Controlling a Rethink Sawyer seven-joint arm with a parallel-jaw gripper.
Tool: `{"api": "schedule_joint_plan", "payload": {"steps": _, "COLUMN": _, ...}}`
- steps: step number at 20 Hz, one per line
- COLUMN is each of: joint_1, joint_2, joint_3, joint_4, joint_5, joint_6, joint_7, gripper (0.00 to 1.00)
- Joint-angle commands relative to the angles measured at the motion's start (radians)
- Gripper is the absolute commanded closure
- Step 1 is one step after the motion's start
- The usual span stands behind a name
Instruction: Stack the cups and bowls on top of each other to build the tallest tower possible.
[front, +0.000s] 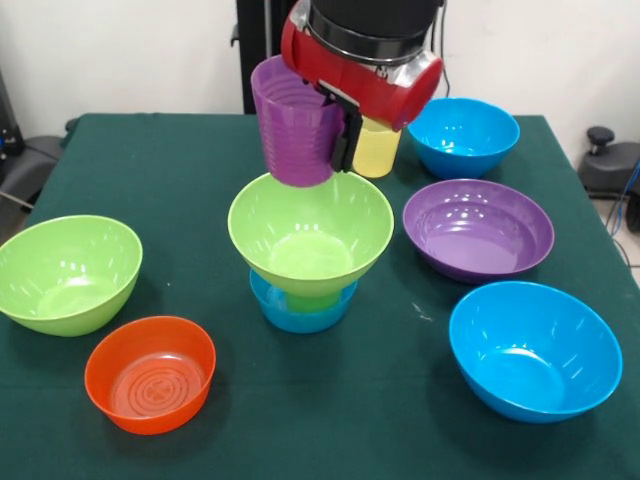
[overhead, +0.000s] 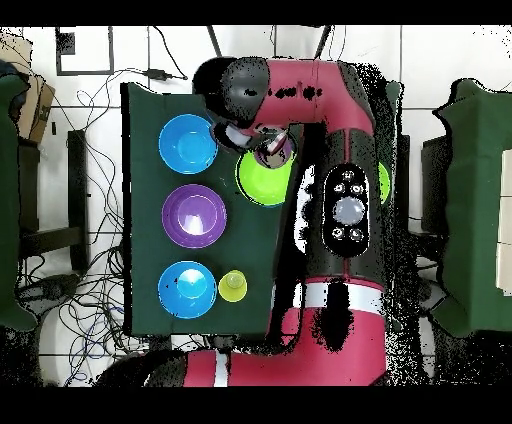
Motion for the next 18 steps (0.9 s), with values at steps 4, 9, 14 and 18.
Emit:
{"api": "schedule_joint_plan", "payload": {"steps": 4, "joint_1": 0.027, "joint_2": 0.069, "joint_3": 0.084, "joint_4": -0.007, "joint_5": -0.014, "joint_6": -0.003, "joint_7": -0.103, "gripper": 1.0}}
{"api": "schedule_joint_plan", "payload": {"steps": 9, "joint_1": 0.026, "joint_2": 0.086, "joint_3": 0.075, "joint_4": -0.003, "joint_5": -0.02, "joint_6": -0.029, "joint_7": -0.103, "gripper": 1.0}}
{"api": "schedule_joint_plan", "payload": {"steps": 14, "joint_1": 0.021, "joint_2": 0.086, "joint_3": 0.067, "joint_4": 0.024, "joint_5": -0.023, "joint_6": -0.064, "joint_7": -0.104, "gripper": 1.0}}
{"api": "schedule_joint_plan", "payload": {"steps": 18, "joint_1": 0.019, "joint_2": 0.085, "joint_3": 0.063, "joint_4": 0.05, "joint_5": -0.028, "joint_6": -0.104, "joint_7": -0.106, "gripper": 1.0}}
